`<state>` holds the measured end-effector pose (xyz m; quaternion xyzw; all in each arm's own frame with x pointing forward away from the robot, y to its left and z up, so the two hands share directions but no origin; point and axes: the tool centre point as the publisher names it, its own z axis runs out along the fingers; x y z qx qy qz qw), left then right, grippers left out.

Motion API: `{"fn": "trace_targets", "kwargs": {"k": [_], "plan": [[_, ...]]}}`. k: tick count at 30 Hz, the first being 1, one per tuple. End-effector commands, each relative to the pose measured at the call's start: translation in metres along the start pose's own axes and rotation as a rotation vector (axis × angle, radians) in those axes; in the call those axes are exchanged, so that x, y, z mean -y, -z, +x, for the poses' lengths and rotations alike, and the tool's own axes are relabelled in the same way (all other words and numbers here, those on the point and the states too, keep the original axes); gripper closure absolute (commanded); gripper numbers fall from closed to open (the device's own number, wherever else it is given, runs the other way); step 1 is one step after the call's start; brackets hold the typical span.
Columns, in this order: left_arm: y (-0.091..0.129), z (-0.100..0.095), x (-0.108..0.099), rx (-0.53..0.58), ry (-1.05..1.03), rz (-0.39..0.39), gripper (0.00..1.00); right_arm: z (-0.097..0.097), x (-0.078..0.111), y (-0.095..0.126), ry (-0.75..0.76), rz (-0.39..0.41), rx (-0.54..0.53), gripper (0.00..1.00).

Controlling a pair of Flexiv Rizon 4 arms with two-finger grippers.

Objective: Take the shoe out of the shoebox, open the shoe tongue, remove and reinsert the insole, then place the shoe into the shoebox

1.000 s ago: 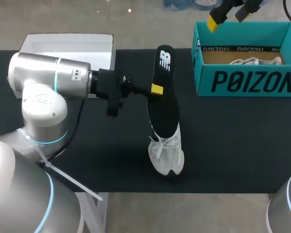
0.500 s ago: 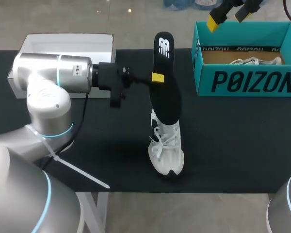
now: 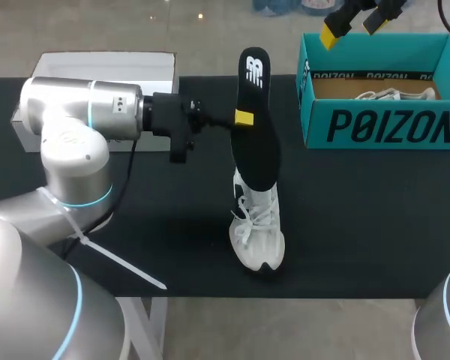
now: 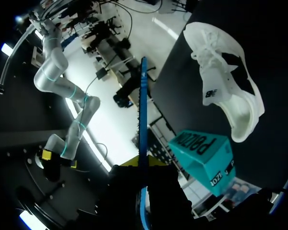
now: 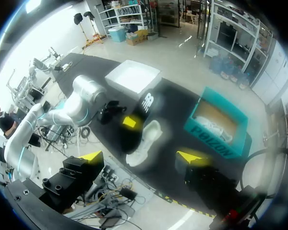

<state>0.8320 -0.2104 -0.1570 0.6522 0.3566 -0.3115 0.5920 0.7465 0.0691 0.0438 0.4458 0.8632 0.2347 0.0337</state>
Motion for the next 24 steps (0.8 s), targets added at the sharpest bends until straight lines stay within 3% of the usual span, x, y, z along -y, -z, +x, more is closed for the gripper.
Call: {"fn": "trace_targets", "kwargs": {"k": [1,7,14,24], "plan": [[-0.001,0.000,0.000,0.000,-0.002,-0.001,1.00,-0.003,-0.001,-0.001,-0.012,-0.012,-0.061,0.00],[-0.001,0.000,0.000,0.000,-0.002,-0.001,1.00,-0.020,0.022,-0.019,-0.069,-0.112,-0.412,0.00],[-0.001,0.000,0.000,0.000,-0.002,-0.001,1.00,-0.023,0.046,-0.057,-0.126,-0.119,-0.635,0.00],[-0.001,0.000,0.000,0.000,-0.002,-0.001,1.00,-0.011,0.056,-0.089,-0.182,-0.148,-0.766,0.00]]}}
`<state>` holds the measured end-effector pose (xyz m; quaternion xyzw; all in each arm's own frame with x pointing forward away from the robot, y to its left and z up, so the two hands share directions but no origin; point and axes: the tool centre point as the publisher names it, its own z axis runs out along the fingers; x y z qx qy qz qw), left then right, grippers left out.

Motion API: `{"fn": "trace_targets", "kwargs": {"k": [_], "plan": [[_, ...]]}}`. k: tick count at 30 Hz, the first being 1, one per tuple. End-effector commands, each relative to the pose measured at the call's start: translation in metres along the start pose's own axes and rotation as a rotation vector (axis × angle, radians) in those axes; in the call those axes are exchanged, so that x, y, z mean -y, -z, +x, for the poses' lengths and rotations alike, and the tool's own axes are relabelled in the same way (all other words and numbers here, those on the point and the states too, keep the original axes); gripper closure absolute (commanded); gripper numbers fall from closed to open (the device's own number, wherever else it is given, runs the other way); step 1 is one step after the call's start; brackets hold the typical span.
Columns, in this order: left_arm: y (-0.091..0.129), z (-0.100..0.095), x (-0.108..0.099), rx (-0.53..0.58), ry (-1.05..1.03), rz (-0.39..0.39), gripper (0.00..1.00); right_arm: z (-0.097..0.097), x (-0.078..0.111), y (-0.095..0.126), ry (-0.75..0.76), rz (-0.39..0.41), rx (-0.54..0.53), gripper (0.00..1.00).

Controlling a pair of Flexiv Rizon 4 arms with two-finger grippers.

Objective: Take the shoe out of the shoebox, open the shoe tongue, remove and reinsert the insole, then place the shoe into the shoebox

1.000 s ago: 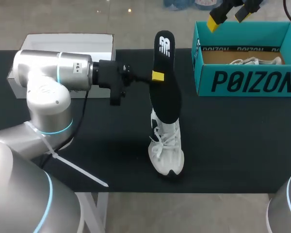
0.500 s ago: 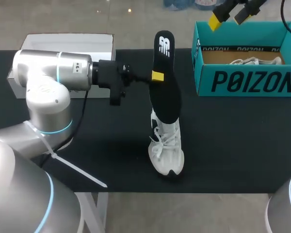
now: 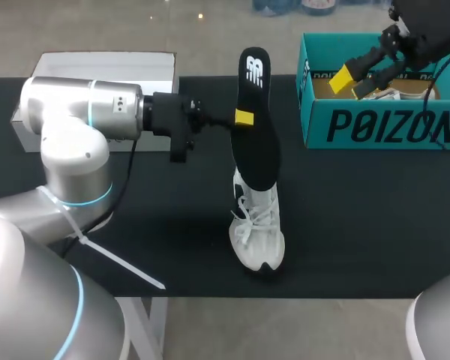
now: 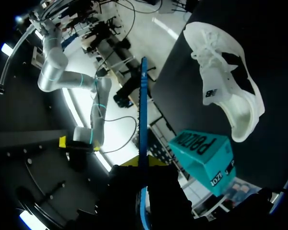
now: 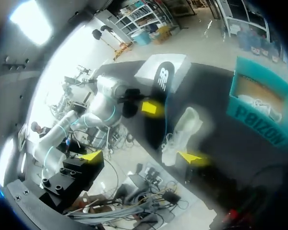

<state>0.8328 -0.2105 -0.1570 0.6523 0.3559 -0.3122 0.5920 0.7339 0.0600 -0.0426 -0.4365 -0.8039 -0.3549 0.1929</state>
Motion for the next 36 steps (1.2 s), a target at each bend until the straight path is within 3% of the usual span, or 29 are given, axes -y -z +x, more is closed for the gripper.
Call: {"fn": "trace_targets", "kwargs": {"k": [1,14,36], "plan": [[-0.001,0.000,0.001,-0.002,-0.002,-0.002,1.00,-0.009,0.004,-0.020,-0.003,-0.101,-0.281,0.00],[-0.001,0.000,0.001,-0.002,-0.002,-0.002,1.00,-0.017,0.000,-0.058,0.056,-0.127,-0.340,0.00],[-0.001,0.000,0.001,-0.002,-0.002,-0.002,1.00,-0.036,-0.022,-0.121,0.126,-0.095,-0.283,0.00]]}}
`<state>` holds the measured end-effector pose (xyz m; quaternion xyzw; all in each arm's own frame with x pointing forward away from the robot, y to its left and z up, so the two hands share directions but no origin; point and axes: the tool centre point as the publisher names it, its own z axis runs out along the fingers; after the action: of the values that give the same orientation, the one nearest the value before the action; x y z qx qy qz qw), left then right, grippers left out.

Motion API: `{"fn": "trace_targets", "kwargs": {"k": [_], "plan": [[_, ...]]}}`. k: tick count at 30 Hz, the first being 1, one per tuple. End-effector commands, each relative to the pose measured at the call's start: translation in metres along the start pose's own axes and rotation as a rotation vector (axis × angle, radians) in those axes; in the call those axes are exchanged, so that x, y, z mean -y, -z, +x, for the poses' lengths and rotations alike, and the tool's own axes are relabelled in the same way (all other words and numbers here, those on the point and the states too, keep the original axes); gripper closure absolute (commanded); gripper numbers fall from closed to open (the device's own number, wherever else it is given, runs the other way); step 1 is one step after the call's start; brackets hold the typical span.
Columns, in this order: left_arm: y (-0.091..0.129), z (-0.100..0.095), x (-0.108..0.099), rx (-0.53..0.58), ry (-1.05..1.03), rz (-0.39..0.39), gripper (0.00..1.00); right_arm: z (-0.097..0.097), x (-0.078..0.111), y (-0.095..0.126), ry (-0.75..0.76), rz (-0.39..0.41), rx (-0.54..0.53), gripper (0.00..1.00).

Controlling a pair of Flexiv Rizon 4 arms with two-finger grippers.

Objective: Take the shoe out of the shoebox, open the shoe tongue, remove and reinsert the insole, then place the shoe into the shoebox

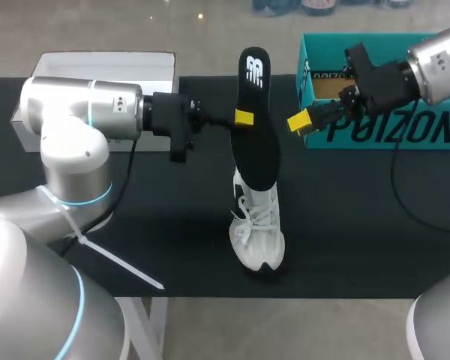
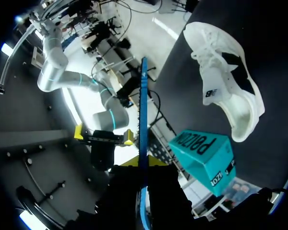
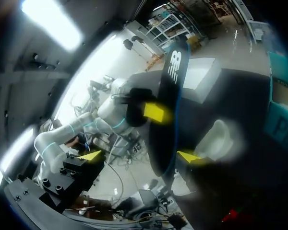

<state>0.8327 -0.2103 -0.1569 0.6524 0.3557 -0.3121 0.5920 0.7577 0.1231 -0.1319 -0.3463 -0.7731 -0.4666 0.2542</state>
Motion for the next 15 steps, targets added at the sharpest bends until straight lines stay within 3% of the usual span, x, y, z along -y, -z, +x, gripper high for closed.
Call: {"fn": "trace_targets", "kwargs": {"k": [1,15], "plan": [[-0.001,0.000,0.001,-0.002,-0.001,-0.002,1.00,-0.010,-0.013,-0.017,0.005,0.020,-0.011,0.00],[-0.001,0.000,0.001,-0.002,-0.001,-0.002,1.00,-0.030,-0.025,-0.041,0.014,-0.006,-0.022,0.00]]}}
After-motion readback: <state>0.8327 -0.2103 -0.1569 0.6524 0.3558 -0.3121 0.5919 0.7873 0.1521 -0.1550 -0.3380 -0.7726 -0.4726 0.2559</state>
